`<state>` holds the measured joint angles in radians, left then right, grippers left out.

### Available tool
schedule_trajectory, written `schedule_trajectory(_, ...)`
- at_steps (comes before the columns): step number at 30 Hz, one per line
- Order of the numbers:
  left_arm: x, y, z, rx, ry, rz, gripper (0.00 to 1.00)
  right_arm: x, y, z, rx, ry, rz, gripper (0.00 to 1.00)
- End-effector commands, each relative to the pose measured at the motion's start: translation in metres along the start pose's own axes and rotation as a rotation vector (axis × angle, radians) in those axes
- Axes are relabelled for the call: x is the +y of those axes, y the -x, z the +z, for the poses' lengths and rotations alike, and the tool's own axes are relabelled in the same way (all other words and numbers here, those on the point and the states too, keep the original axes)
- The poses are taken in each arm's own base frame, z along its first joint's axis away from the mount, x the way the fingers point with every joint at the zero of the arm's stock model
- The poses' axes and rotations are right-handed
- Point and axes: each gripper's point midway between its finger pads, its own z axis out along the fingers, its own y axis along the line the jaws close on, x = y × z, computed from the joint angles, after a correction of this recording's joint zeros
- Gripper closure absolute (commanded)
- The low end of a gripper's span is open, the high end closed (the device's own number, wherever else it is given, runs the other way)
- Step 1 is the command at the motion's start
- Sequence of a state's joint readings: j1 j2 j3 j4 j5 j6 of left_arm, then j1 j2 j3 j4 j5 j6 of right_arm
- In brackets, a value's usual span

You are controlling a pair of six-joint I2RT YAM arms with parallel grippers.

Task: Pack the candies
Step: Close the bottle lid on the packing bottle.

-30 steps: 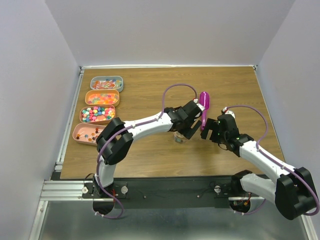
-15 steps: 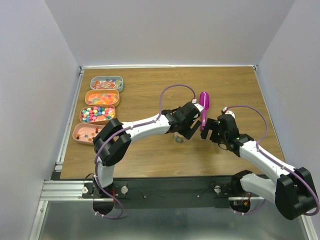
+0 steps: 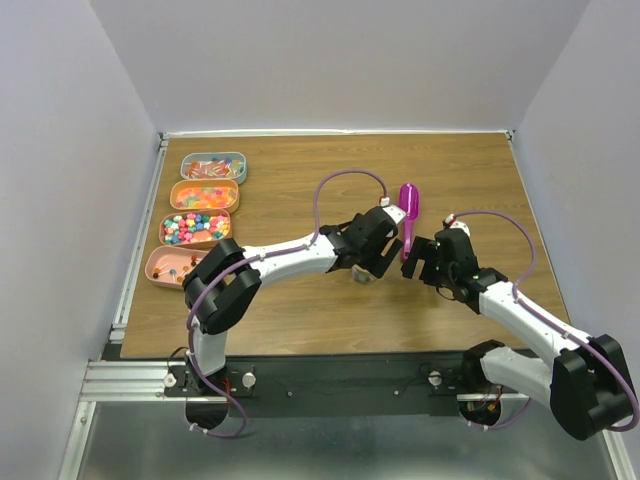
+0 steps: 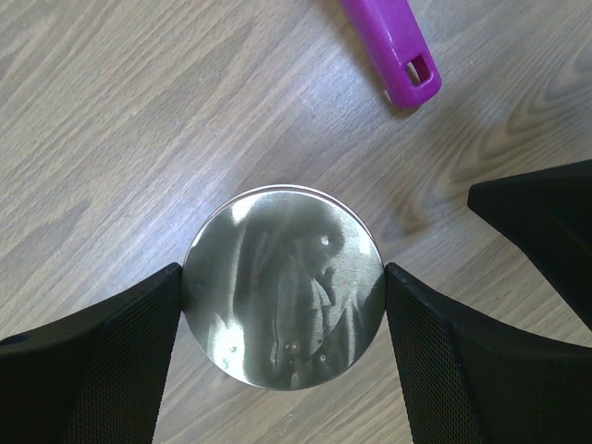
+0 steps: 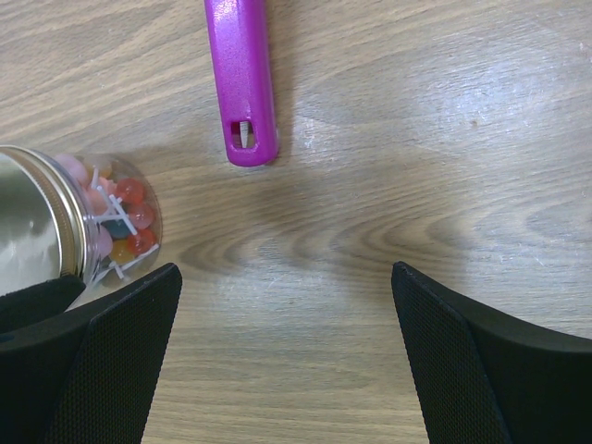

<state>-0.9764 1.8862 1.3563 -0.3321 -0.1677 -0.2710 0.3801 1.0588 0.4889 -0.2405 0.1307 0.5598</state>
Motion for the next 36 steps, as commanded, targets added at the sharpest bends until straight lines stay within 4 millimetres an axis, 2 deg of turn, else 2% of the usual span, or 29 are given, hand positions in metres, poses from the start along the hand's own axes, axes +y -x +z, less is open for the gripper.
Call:
schedule_trajectory(1, 0.010, -0.077, 0.018, 0.226, 0.020, 0.005, 0.10, -0.001, 0.001, -0.002, -0.020, 0.005, 0.000, 0.00)
schedule_trajectory(3, 0.009, -0.062, 0.011, 0.192, 0.016, 0.002, 0.04, 0.000, 0.002, -0.004, -0.026, 0.009, 0.001, 0.00)
schedule_trajectory(8, 0.009, -0.041, -0.001, 0.154, 0.025, 0.002, 0.01, 0.001, 0.002, -0.005, -0.029, 0.016, 0.001, 0.00)
schedule_trajectory(17, 0.005, -0.032, -0.010, 0.131, 0.029, 0.015, 0.01, 0.001, 0.002, -0.004, -0.024, 0.017, -0.003, 0.00)
schedule_trajectory(24, -0.006, -0.011, -0.020, 0.069, -0.008, 0.025, 0.02, 0.003, 0.002, -0.004, -0.019, 0.028, -0.010, 0.00)
schedule_trajectory(32, -0.003, -0.009, -0.024, 0.054, 0.007, 0.031, 0.02, 0.004, 0.002, -0.005, -0.019, 0.035, -0.014, 0.00)
schedule_trajectory(36, -0.004, -0.013, -0.023, 0.061, 0.000, 0.033, 0.02, 0.017, 0.003, -0.008, -0.005, 0.099, -0.031, 0.00)
